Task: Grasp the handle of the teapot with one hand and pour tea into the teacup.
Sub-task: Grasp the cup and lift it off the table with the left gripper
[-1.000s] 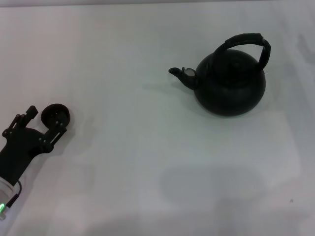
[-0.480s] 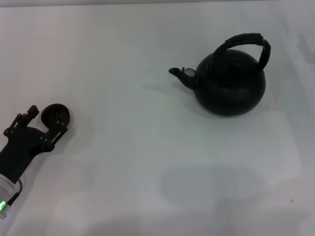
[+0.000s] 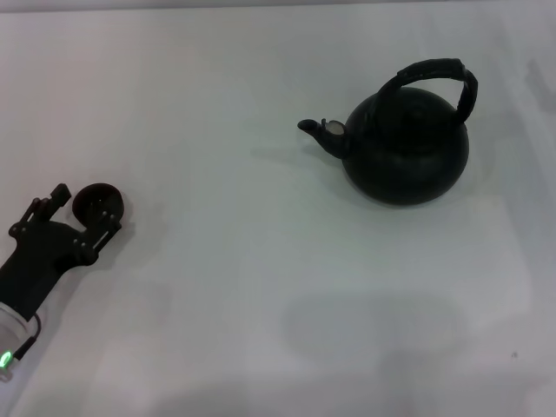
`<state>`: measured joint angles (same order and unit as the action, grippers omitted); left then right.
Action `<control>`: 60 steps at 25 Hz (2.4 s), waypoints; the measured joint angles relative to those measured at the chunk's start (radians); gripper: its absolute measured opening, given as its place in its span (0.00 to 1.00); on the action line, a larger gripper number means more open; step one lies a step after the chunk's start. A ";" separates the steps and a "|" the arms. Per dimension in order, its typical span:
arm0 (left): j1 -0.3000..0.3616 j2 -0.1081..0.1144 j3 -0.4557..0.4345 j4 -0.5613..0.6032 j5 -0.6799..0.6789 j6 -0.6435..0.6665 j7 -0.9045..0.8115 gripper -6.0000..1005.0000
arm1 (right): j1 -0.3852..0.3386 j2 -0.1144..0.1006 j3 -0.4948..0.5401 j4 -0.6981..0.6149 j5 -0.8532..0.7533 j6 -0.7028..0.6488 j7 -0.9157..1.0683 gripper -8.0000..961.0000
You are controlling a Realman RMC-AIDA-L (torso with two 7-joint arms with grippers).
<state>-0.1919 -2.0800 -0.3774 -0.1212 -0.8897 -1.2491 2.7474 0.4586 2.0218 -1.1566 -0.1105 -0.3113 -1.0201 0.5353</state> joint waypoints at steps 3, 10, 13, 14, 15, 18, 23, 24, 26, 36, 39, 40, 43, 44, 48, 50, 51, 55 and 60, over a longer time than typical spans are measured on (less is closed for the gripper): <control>-0.002 0.000 0.000 0.000 0.007 0.002 0.000 0.80 | 0.000 0.000 0.000 0.001 0.000 0.000 0.000 0.91; -0.006 0.000 0.000 0.003 0.011 0.002 0.000 0.80 | 0.000 0.000 0.000 0.001 0.000 0.000 0.001 0.91; -0.007 0.000 0.000 0.005 0.011 0.002 0.000 0.80 | 0.000 0.000 0.000 0.001 0.000 0.000 0.001 0.91; -0.008 0.000 0.000 0.005 0.011 0.002 0.000 0.80 | 0.000 0.000 0.000 0.000 0.000 0.000 0.001 0.91; -0.009 0.000 0.000 0.006 0.011 0.004 0.000 0.80 | 0.000 0.000 0.000 0.000 0.000 0.000 0.001 0.91; -0.014 0.000 0.000 0.005 0.011 0.020 0.000 0.80 | 0.000 0.000 0.000 -0.001 0.000 0.000 0.001 0.91; -0.019 0.000 0.000 0.002 0.011 0.033 0.000 0.80 | 0.000 0.000 0.000 -0.001 0.000 0.000 0.002 0.91; -0.020 0.000 0.000 0.001 0.011 0.035 0.000 0.80 | 0.000 0.000 0.000 -0.001 0.000 0.000 0.002 0.91; -0.021 0.000 0.000 0.001 0.011 0.038 0.000 0.80 | 0.000 0.000 0.000 -0.001 0.000 0.000 0.002 0.91; -0.021 0.000 0.000 0.000 0.012 0.039 0.000 0.80 | 0.000 0.000 0.000 -0.001 0.000 0.000 0.002 0.91; -0.021 0.000 0.000 0.000 0.012 0.036 0.000 0.80 | -0.001 0.000 0.000 -0.002 0.000 0.000 0.002 0.91; -0.021 0.000 0.000 -0.001 0.012 0.035 0.000 0.80 | -0.001 0.000 0.000 -0.002 0.000 0.000 0.002 0.91; -0.021 0.000 0.000 -0.001 0.012 0.034 0.000 0.80 | -0.002 0.000 0.000 -0.003 0.000 0.000 0.002 0.91; -0.021 0.000 0.000 -0.002 0.012 0.034 0.000 0.80 | -0.002 0.000 0.000 -0.003 0.000 0.000 0.002 0.91; -0.021 0.000 0.000 -0.002 0.012 0.038 0.000 0.79 | -0.001 0.000 0.000 -0.003 0.000 0.000 0.001 0.91; -0.021 0.000 0.000 -0.002 0.012 0.039 0.000 0.79 | -0.001 0.000 0.000 -0.003 0.000 0.000 0.000 0.91; -0.021 0.000 0.000 -0.002 0.012 0.039 0.000 0.79 | -0.001 0.000 0.000 -0.003 0.000 0.000 0.000 0.91; -0.025 0.000 0.000 -0.001 0.012 0.040 0.000 0.79 | -0.001 -0.001 0.000 -0.003 0.000 0.000 0.000 0.91; -0.030 0.000 0.000 0.000 0.012 0.044 0.000 0.79 | -0.001 -0.002 0.000 -0.003 0.000 0.000 0.000 0.91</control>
<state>-0.2218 -2.0800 -0.3773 -0.1212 -0.8775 -1.2046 2.7473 0.4571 2.0202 -1.1566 -0.1135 -0.3113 -1.0201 0.5349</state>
